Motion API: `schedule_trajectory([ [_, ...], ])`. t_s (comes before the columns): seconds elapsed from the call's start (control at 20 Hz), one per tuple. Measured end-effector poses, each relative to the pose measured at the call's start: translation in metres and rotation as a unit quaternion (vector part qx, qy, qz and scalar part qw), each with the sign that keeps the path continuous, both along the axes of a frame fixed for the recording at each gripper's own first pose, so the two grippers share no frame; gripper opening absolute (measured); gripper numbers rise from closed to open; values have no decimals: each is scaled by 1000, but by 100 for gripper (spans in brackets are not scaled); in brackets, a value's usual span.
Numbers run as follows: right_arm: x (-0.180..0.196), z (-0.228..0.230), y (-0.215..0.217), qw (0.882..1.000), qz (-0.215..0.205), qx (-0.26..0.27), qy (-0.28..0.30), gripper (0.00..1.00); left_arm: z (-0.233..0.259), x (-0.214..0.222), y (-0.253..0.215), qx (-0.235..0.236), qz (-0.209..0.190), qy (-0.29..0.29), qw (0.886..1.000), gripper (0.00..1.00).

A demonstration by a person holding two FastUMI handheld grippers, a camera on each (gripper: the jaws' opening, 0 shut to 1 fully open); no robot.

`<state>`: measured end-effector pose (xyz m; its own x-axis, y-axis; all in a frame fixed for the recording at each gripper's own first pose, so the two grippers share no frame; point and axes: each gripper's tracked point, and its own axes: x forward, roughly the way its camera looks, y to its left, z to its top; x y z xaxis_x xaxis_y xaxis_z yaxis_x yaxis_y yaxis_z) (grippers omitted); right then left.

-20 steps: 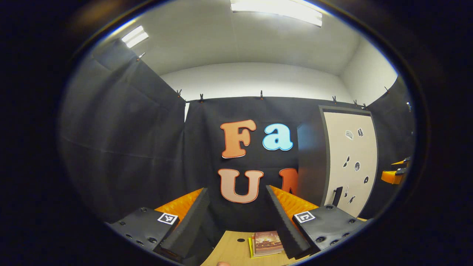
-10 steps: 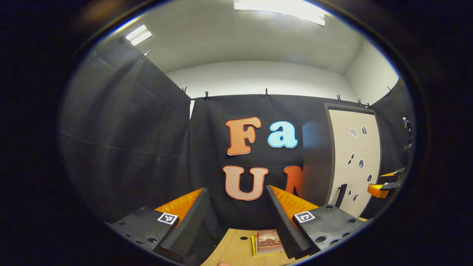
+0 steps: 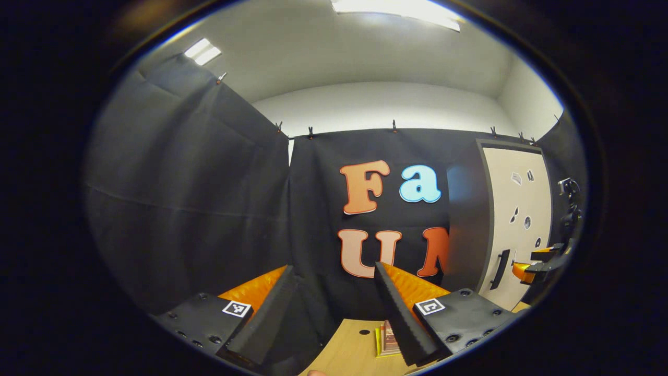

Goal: Open the cabinet door with the right hand, grasp the bottle in the cabinet with the left hand and place it on the coaster, then close the cabinet door with the right hand.

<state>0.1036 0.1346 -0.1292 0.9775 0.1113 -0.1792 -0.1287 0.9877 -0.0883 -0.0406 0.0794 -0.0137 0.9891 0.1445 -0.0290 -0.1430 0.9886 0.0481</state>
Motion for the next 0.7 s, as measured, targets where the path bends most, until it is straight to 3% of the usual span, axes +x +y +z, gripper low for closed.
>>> schedule_trajectory([
  [0.3,34,-23,8,999,-15,23,21,93,0,-16,29,14,34,2,999,96],
  [0.7,64,-46,19,999,-11,21,37,68,0,-35,53,30,69,7,997,96],
])
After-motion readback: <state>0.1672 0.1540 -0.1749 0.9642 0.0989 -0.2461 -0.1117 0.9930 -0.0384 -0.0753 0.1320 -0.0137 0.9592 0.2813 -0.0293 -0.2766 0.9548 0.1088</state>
